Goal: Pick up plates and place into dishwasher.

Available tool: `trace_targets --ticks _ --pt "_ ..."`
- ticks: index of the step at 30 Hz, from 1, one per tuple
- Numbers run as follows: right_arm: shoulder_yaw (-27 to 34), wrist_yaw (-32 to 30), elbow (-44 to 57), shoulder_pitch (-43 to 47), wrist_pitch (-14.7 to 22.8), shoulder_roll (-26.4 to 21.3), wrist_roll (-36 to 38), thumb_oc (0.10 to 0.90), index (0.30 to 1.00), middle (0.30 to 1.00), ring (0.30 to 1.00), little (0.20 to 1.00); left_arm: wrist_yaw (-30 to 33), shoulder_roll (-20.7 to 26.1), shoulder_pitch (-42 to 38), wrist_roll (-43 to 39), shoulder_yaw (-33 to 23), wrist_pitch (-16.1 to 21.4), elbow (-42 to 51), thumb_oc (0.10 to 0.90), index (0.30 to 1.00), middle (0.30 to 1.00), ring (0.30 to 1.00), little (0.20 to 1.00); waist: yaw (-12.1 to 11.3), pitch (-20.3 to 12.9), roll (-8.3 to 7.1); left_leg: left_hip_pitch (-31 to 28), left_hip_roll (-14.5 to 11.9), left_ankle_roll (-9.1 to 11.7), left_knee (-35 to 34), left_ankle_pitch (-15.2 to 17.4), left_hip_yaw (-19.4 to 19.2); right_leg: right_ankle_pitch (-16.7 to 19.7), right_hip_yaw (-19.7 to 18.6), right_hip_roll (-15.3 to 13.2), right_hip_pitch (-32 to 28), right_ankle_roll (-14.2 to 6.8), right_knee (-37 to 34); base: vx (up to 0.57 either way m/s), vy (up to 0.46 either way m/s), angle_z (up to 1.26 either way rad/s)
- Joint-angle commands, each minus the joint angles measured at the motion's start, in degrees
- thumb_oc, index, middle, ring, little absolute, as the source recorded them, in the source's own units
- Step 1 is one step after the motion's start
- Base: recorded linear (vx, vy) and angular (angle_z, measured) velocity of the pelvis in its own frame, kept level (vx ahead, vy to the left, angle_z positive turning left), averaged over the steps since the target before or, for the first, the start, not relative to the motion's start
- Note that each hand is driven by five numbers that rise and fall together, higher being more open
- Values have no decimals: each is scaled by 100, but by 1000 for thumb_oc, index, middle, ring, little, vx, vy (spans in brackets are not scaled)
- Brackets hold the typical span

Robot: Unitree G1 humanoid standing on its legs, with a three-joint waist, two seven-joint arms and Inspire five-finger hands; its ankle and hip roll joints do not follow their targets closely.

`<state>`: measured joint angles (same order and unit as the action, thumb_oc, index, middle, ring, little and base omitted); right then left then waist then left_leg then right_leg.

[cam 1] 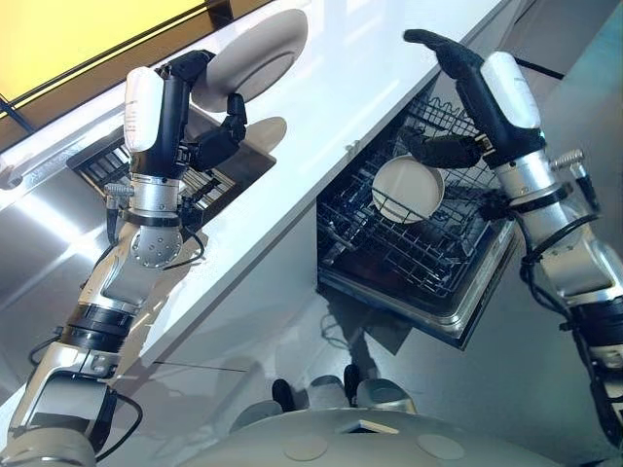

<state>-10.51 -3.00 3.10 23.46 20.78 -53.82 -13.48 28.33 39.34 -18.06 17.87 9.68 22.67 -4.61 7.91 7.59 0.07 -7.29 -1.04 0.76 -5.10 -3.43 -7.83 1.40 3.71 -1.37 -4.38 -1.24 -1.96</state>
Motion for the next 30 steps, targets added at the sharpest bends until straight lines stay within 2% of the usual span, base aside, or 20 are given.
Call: trace_targets --ticks 1,4,6,10,13,16,19,25,30 --pt "-113 34 259 848 349 -161 289 800 900 900 900 900 156 477 -607 -185 167 436 646 100 300 300 300 200 -69 -613 -95 176 167 74 92 406 230 -628 332 137 224 -555 806 0 0 0" --pt "-253 36 268 1000 243 -192 400 800 900 900 900 900 95 521 -671 -79 252 436 794 100 300 300 300 200 -91 -620 -107 181 165 74 87 396 240 -612 324 136 224 -557 794 0 0 0" --pt "-348 -305 211 1176 -49 -144 563 800 900 900 900 900 45 588 -782 -77 361 441 882 100 300 300 300 200 -114 -615 -110 186 161 76 89 390 253 -592 323 130 222 -554 782 8 -3 2" --pt "-294 -1287 62 1155 -525 214 107 800 900 900 900 900 43 608 -943 6 531 268 1131 100 300 300 300 200 -117 -575 -73 185 167 62 80 395 274 -567 299 136 223 -547 757 19 5 4" --pt "-213 -1677 -6 1111 -851 477 -17 800 900 900 900 900 -8 623 -1033 -33 551 38 1346 100 300 300 300 200 -135 -558 -45 187 176 58 77 397 297 -553 297 131 216 -550 740 19 11 4" --pt "-227 -1791 -55 1173 -1025 586 -57 800 900 900 900 900 -20 628 -1093 -67 566 -112 1428 100 300 300 300 200 -162 -547 -33 196 186 51 75 396 329 -556 298 127 212 -548 735 14 6 7" --pt "-253 -1561 -26 1237 -1090 568 224 800 900 900 900 900 -64 655 -1082 -93 520 -122 1434 100 300 300 300 200 -191 -562 -27 209 188 48 72 391 357 -564 305 120 220 -545 738 10 8 7" --pt "-478 -718 121 1454 -805 436 797 800 900 900 900 900 -177 722 -1016 -156 451 52 1403 100 300 300 300 200 -263 -609 -36 232 189 44 72 373 403 -581 321 103 235 -539 757 12 7 6" --pt "-462 -1077 169 1535 -709 558 794 800 900 900 900 900 -297 727 -1053 -256 509 52 1418 100 300 300 300 200 -264 -613 -26 215 185 39 71 382 411 -575 306 99 228 -544 764 15 4 5"
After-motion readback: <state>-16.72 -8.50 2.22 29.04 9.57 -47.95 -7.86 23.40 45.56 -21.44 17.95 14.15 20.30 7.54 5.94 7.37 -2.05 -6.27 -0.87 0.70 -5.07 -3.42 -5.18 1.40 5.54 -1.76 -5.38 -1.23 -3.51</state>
